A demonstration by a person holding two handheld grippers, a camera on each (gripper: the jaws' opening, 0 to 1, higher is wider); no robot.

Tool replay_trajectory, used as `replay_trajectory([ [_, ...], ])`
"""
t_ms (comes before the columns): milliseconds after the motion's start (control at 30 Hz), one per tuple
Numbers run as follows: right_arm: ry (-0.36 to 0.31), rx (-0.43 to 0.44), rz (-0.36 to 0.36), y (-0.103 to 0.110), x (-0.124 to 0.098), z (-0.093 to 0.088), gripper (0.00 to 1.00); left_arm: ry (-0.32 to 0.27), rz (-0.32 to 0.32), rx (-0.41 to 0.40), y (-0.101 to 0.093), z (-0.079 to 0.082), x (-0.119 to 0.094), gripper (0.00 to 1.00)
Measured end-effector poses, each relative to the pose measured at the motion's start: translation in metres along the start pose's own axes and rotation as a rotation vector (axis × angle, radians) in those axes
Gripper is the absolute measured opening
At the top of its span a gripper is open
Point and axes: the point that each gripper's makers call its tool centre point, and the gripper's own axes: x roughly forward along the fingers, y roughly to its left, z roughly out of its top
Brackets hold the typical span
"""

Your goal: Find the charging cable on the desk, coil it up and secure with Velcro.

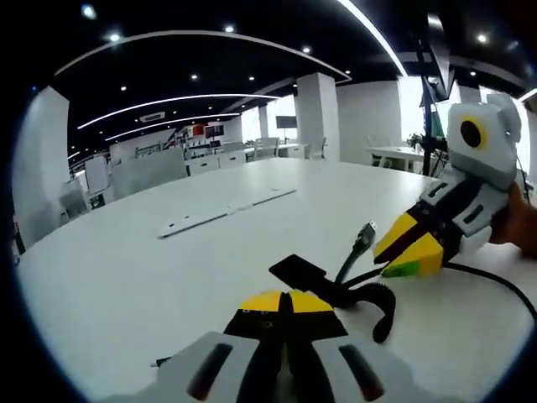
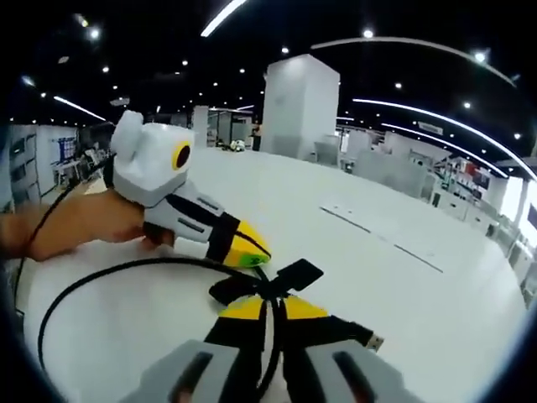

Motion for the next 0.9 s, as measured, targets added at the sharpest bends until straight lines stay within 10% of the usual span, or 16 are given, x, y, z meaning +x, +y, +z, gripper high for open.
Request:
replay_trajectory([
  [900, 0.076, -0.191, -0.021, 0.022, 0.0, -0.013, 0.14, 0.006, -0.004, 0.011, 0.001, 0.0, -0.002, 0.01],
])
